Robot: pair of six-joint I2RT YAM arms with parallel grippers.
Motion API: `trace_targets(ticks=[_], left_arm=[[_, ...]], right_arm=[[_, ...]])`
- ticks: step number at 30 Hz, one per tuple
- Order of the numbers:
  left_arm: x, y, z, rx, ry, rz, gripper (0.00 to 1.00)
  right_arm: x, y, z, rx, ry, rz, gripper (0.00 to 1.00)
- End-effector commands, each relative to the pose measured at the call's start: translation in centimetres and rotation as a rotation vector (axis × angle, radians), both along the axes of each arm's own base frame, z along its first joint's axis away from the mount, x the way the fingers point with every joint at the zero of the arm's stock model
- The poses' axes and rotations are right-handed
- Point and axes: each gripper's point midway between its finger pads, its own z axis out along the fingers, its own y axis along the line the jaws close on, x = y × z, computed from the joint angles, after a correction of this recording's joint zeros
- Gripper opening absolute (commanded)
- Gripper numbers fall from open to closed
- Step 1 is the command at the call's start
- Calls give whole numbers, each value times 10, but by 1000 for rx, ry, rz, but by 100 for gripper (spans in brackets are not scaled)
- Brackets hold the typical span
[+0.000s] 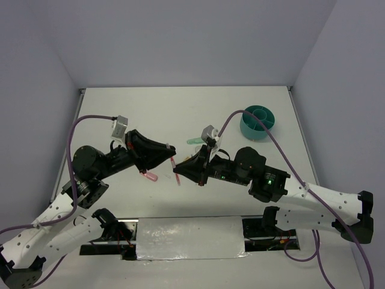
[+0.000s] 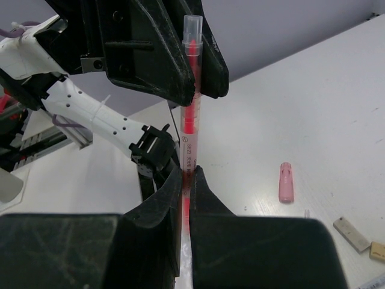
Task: Sort the stationery into containers
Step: Close the pen cap on the pen.
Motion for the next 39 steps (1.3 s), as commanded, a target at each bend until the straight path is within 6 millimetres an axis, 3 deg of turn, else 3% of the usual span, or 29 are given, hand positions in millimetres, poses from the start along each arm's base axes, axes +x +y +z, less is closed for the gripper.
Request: trace_targets(ticks=[1, 7, 16, 22, 24, 28, 34, 39], left_arm=[[-8, -5, -7, 18, 19, -57, 0], [-10, -12, -12, 33, 21, -108, 0], [-7, -15, -42, 76, 78, -107, 0], [-6, -7, -33, 56, 62, -58, 0], [-6, -5, -28, 49, 55, -47, 0], [-8, -3, -16, 30, 41, -45, 0], [-7, -4, -13, -1, 50, -50, 0], [1, -10, -20, 23, 84, -45, 0]], right_arm=[[-14, -4, 65, 181, -117, 59, 0], [-3, -13, 77, 205, -113, -14, 0], [9, -20, 113, 217, -175, -65, 0], [-14, -11, 94, 213, -202, 77, 0], [-21, -8, 88, 214, -200, 121, 6], [-25, -9, 84, 222, -186, 138, 9], [-26, 1, 77, 225, -162, 164, 0], [-25, 3, 75, 232, -151, 165, 0]])
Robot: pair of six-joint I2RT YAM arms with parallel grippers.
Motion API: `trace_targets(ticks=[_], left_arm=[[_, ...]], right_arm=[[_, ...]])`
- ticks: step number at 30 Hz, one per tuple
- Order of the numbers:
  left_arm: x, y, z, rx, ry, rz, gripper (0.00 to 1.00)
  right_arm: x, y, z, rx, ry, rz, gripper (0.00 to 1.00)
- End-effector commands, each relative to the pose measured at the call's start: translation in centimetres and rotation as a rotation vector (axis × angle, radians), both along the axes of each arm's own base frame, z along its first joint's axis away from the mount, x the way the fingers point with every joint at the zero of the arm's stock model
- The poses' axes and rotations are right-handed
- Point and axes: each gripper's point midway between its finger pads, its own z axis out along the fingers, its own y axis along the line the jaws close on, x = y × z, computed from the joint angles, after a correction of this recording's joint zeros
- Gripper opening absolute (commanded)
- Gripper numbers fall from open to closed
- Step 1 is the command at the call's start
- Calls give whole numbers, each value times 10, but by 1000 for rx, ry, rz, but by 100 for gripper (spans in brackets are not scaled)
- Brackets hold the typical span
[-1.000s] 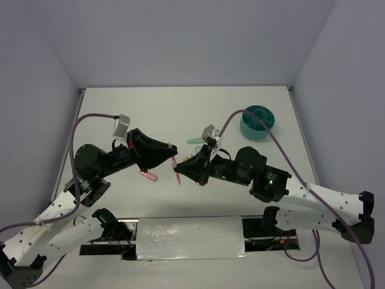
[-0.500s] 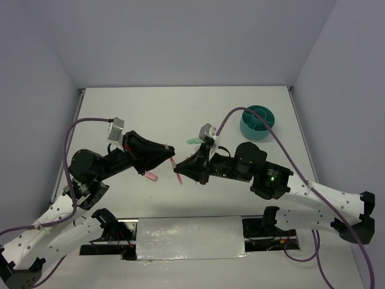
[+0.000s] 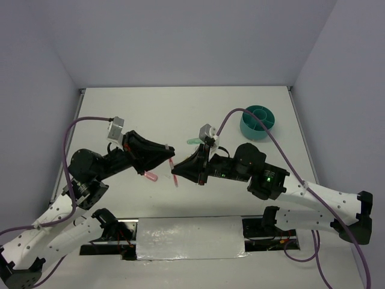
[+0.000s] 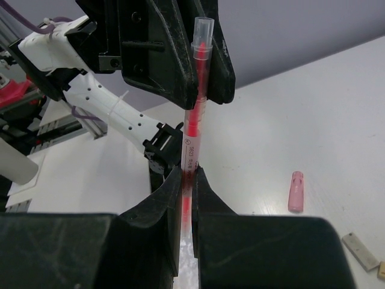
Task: Sort the stationery into containers
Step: Close the pen cap on the pen.
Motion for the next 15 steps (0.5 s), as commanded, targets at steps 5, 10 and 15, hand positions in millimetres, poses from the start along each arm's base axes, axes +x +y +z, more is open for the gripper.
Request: trace_targets(ticks=[5, 10, 15], left_arm=[[15, -11, -29, 94, 126, 8, 24], [11, -7, -19, 81, 98, 15, 32], [7, -4, -17, 87, 83, 18, 48]], right_arm=[[-9, -1, 57, 190, -77, 37, 0], [-8, -4, 51, 182, -68, 21, 0], [-1, -9, 52, 181, -59, -23, 0]])
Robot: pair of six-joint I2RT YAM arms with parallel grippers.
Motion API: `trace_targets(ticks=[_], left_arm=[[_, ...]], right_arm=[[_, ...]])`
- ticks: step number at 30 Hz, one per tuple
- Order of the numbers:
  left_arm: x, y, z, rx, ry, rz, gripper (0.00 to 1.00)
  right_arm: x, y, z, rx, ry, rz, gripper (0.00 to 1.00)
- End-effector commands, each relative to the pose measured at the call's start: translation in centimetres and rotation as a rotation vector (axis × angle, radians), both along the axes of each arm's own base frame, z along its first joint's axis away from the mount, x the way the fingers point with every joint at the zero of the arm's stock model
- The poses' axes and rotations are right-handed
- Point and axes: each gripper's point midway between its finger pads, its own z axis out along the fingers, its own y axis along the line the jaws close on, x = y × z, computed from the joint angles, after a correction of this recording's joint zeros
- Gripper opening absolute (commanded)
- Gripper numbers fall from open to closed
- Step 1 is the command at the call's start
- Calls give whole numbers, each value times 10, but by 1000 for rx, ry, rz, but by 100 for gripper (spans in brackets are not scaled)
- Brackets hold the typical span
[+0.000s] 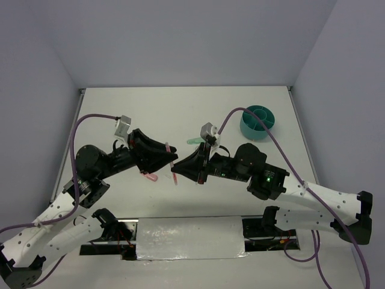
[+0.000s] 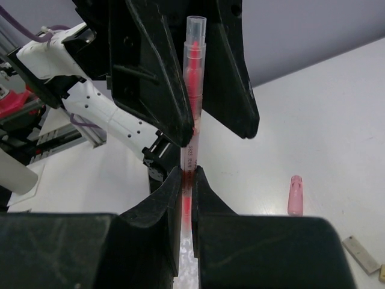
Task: Sort the stationery into containers
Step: Close the pen cap on the pen.
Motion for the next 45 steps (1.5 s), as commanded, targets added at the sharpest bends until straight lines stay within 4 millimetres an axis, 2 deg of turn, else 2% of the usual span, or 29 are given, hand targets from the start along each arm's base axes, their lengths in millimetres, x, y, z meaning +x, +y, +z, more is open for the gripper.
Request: trace_targets(ticks=[1, 2, 3, 7, 8, 9, 10, 12, 13, 14, 16, 17, 21, 24, 25, 27, 28, 29, 32, 33, 37, 40, 45], left_arm=[[1, 1, -6, 39, 8, 14, 48], [0, 1, -7, 42, 9, 12, 46], [1, 1, -8, 45, 13, 14, 35], [2, 1, -13, 52, 21, 16, 21], [2, 1, -14, 51, 22, 14, 15], [1, 0, -13, 50, 16, 7, 5], [0, 0, -12, 49, 16, 2, 0], [-1, 0, -9, 43, 8, -4, 0], [-2, -1, -8, 42, 5, -8, 0], [-3, -1, -6, 41, -1, -14, 0], [-5, -2, -4, 38, -8, -26, 0], [-6, -2, -3, 35, -11, -32, 0], [-9, -1, 0, 28, -23, -43, 0], [-10, 1, 1, 29, -27, -34, 0], [-10, 2, 1, 29, -28, -31, 0], [-10, 2, 2, 29, -33, -29, 0], [-10, 3, 3, 29, -33, -28, 0], [-10, 2, 2, 33, -29, -26, 0], [-9, 2, 5, 30, -32, -23, 0], [-9, 2, 7, 28, -35, -23, 5], [-11, 4, 12, 12, -49, -20, 89], [-13, 6, 18, 8, -66, -19, 93], [-1, 16, 30, 22, -88, 81, 93]], right_arm=[[-6, -10, 50, 164, -79, -2, 0], [-5, -11, 50, 163, -79, -9, 0], [-5, -12, 52, 167, -81, -10, 0], [-7, -11, 53, 163, -83, 1, 0], [-7, -10, 53, 162, -81, 1, 0], [-7, -10, 53, 161, -81, 4, 0], [-7, -9, 53, 160, -81, 9, 0], [-10, -7, 52, 156, -83, 28, 0], [-12, -6, 52, 155, -85, 40, 3], [-12, -3, 50, 147, -86, 52, 25], [-22, 1, 53, 144, -101, 112, 48], [-21, 6, 48, 123, -92, 121, 53], [-17, 14, 51, 114, -89, 122, 54], [-15, 17, 50, 108, -85, 125, 49], [-15, 18, 49, 104, -84, 128, 43], [-14, 18, 46, 101, -81, 127, 23], [-14, 18, 48, 108, -79, 124, 5], [-14, 18, 46, 106, -73, 123, 0], [-14, 13, 45, 119, -67, 113, 0], [-14, 13, 45, 123, -64, 110, 0], [-10, 9, 43, 127, -50, 88, 0], [-7, 8, 43, 119, -43, 71, 0], [-5, 13, 34, 84, -30, 75, 0]])
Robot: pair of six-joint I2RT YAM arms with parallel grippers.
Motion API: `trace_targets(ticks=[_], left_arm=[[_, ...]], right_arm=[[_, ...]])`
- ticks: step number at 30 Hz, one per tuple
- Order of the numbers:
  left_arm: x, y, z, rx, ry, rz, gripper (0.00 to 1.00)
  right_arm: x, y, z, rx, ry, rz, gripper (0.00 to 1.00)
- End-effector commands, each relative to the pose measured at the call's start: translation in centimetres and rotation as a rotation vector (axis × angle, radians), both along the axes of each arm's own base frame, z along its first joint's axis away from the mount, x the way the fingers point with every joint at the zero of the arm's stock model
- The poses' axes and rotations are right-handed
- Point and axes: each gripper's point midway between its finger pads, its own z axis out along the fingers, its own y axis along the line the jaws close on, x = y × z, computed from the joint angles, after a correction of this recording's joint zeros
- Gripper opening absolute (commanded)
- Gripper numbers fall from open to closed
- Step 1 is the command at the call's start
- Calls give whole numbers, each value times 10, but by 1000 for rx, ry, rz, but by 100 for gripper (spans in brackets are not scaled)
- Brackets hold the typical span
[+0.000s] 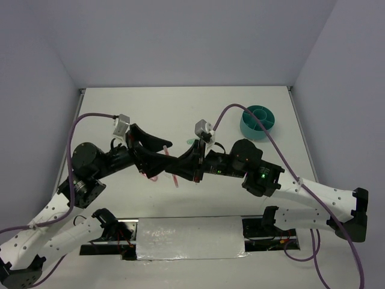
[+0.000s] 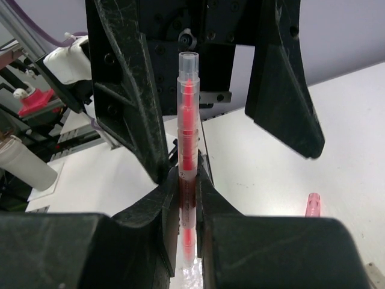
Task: Sort the stationery into containers
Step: Close the pen cap on the pen.
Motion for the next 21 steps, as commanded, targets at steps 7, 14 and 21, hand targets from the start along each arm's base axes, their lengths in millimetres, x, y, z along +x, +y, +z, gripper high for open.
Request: trace_targets(ticks=[7, 14, 21], left_arm=[[6, 11, 41, 0, -111, 84, 87], [7, 7, 40, 0, -116, 66, 67], [8, 5, 29, 8, -99, 61, 44]], right_arm=[[3, 2, 13, 23, -7, -7, 0], [6, -1, 12, 23, -2, -32, 0], [6, -4, 16, 32, -3, -40, 0]])
